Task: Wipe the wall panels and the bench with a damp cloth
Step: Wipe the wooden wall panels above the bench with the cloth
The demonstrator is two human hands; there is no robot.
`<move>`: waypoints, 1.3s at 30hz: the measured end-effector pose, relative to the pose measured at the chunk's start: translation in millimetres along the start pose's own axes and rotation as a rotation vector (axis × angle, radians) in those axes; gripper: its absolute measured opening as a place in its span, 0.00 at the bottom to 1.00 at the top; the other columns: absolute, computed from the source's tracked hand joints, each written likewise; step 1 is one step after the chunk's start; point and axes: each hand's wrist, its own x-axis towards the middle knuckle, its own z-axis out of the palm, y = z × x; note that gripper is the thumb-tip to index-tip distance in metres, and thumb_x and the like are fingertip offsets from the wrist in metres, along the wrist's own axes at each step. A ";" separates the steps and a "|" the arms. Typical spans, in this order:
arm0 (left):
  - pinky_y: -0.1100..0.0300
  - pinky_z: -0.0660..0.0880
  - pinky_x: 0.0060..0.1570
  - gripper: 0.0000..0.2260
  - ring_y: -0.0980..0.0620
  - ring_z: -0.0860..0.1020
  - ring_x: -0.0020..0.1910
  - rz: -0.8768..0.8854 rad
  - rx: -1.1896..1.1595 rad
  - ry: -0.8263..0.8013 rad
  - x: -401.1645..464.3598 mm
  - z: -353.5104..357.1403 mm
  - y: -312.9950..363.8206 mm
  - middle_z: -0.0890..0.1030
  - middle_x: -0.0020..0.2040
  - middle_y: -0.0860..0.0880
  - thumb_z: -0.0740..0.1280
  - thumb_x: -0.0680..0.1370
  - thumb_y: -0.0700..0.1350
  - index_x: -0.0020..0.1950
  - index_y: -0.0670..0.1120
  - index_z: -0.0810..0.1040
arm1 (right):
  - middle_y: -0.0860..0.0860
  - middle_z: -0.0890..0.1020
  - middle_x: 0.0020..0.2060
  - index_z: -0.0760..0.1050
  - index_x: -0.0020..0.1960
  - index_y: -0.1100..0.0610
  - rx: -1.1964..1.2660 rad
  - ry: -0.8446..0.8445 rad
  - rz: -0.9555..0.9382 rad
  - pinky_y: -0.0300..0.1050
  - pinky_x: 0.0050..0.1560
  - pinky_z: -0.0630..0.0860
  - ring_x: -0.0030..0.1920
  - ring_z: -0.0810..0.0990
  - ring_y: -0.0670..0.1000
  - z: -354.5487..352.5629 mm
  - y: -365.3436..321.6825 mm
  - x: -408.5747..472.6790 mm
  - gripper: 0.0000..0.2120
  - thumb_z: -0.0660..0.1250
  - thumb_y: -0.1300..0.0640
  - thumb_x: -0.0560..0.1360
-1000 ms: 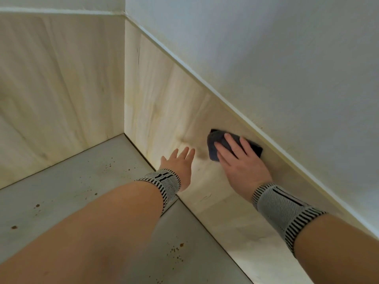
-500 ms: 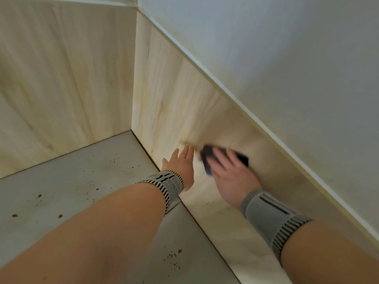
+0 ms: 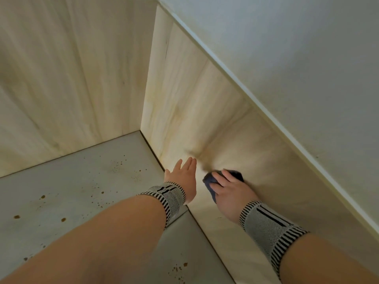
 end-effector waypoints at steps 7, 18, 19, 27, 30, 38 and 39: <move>0.40 0.54 0.76 0.43 0.48 0.40 0.80 -0.006 -0.066 0.039 11.2 -22.9 -7.8 0.37 0.80 0.55 0.61 0.76 0.33 0.80 0.49 0.34 | 0.57 0.55 0.78 0.57 0.77 0.61 -0.029 0.312 0.260 0.61 0.74 0.38 0.77 0.48 0.62 -51.4 30.0 16.3 0.26 0.45 0.55 0.81; 0.40 0.51 0.76 0.40 0.48 0.40 0.80 0.053 -0.135 0.103 5.2 -34.2 2.7 0.37 0.81 0.54 0.56 0.77 0.34 0.79 0.49 0.33 | 0.58 0.72 0.69 0.76 0.65 0.64 0.053 0.521 0.503 0.60 0.73 0.45 0.72 0.62 0.64 -69.1 45.2 -1.7 0.24 0.55 0.59 0.73; 0.40 0.52 0.76 0.40 0.48 0.40 0.80 0.057 -0.140 0.111 3.6 -35.9 4.6 0.38 0.81 0.54 0.56 0.77 0.34 0.79 0.49 0.34 | 0.58 0.71 0.70 0.75 0.66 0.64 0.043 0.432 0.485 0.60 0.73 0.43 0.73 0.61 0.63 -63.4 38.2 -5.0 0.25 0.55 0.58 0.73; 0.40 0.51 0.76 0.42 0.48 0.40 0.80 0.076 -0.089 0.075 -0.3 -42.0 -0.8 0.38 0.81 0.55 0.60 0.76 0.33 0.80 0.49 0.34 | 0.58 0.69 0.72 0.72 0.68 0.65 -0.001 0.411 0.411 0.60 0.74 0.43 0.74 0.58 0.63 -65.0 41.5 -9.4 0.26 0.47 0.59 0.75; 0.41 0.51 0.76 0.42 0.48 0.40 0.80 0.056 -0.079 0.019 1.4 -28.5 -2.9 0.38 0.80 0.56 0.60 0.77 0.33 0.80 0.49 0.35 | 0.57 0.69 0.72 0.72 0.68 0.64 0.038 0.409 0.452 0.60 0.74 0.42 0.74 0.58 0.63 -61.6 36.7 -5.8 0.26 0.50 0.60 0.74; 0.41 0.55 0.76 0.42 0.48 0.40 0.80 0.018 -0.095 -0.039 20.1 0.6 -15.4 0.40 0.81 0.54 0.62 0.77 0.35 0.80 0.48 0.35 | 0.56 0.57 0.78 0.64 0.74 0.60 -0.070 0.139 0.139 0.60 0.73 0.34 0.77 0.45 0.60 -47.1 22.4 24.2 0.27 0.43 0.55 0.79; 0.41 0.56 0.75 0.42 0.48 0.40 0.80 0.006 -0.101 -0.037 24.4 4.5 -17.4 0.40 0.81 0.54 0.62 0.77 0.35 0.80 0.48 0.34 | 0.55 0.56 0.78 0.61 0.76 0.59 -0.083 0.246 0.239 0.60 0.74 0.35 0.78 0.45 0.60 -56.5 31.4 31.5 0.29 0.41 0.54 0.78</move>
